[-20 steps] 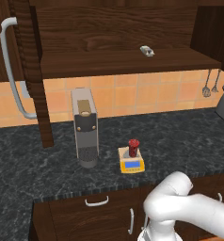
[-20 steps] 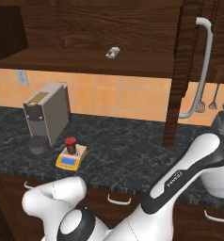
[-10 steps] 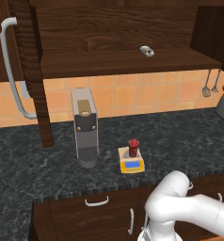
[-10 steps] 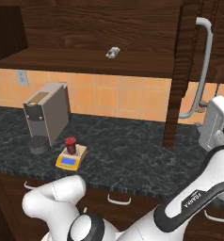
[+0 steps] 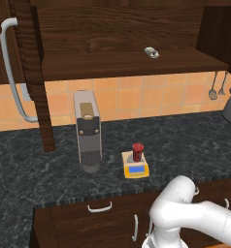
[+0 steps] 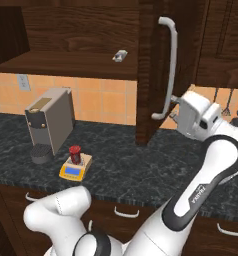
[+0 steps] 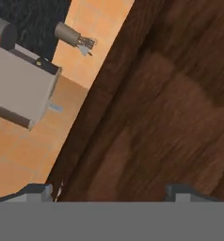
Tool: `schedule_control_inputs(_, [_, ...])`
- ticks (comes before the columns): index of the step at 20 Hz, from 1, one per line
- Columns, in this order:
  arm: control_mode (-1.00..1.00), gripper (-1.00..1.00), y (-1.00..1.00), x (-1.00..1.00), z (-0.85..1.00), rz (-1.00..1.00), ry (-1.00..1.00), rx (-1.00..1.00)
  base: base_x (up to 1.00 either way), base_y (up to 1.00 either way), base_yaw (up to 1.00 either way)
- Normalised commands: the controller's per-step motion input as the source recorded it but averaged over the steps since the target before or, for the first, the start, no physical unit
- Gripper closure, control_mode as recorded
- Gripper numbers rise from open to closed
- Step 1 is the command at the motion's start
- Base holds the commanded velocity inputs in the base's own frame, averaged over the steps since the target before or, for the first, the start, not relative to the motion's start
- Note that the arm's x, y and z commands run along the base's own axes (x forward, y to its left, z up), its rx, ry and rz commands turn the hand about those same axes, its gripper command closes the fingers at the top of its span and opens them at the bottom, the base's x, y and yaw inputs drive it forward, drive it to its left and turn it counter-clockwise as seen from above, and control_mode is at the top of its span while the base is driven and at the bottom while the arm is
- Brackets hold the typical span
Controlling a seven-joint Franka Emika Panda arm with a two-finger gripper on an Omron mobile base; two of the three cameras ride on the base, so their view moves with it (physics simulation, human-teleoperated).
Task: Pick the yogurt and place it on the digital scale for weighing, and close the cabinet.
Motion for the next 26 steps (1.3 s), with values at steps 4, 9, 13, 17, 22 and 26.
schedule_control_inputs(4, [-1.00, -1.00, 1.00, 0.02, 0.19, 0.10, -0.12, -0.22, 0.00, 0.00, 0.00])
schedule_control_inputs(9, [-1.00, -1.00, 1.00, 0.26, 0.04, -0.03, -0.11, -0.23, 0.00, 0.00, 0.00])
schedule_control_inputs(13, [-1.00, -1.00, 1.00, 0.66, 0.19, -0.23, -0.04, -0.21, 0.00, 0.00, 0.00])
schedule_control_inputs(17, [-1.00, -1.00, 1.00, 0.86, 0.18, -0.43, 0.00, -0.19, 0.00, 0.00, 0.00])
schedule_control_inputs(22, [-1.00, -1.00, 0.96, 0.99, 0.08, -0.69, 0.00, -0.19, 0.00, 0.00, 0.00])
schedule_control_inputs(26, [-1.00, -1.00, 0.56, 1.00, 0.31, -0.63, 0.05, -0.22, 0.00, 0.00, 0.00])
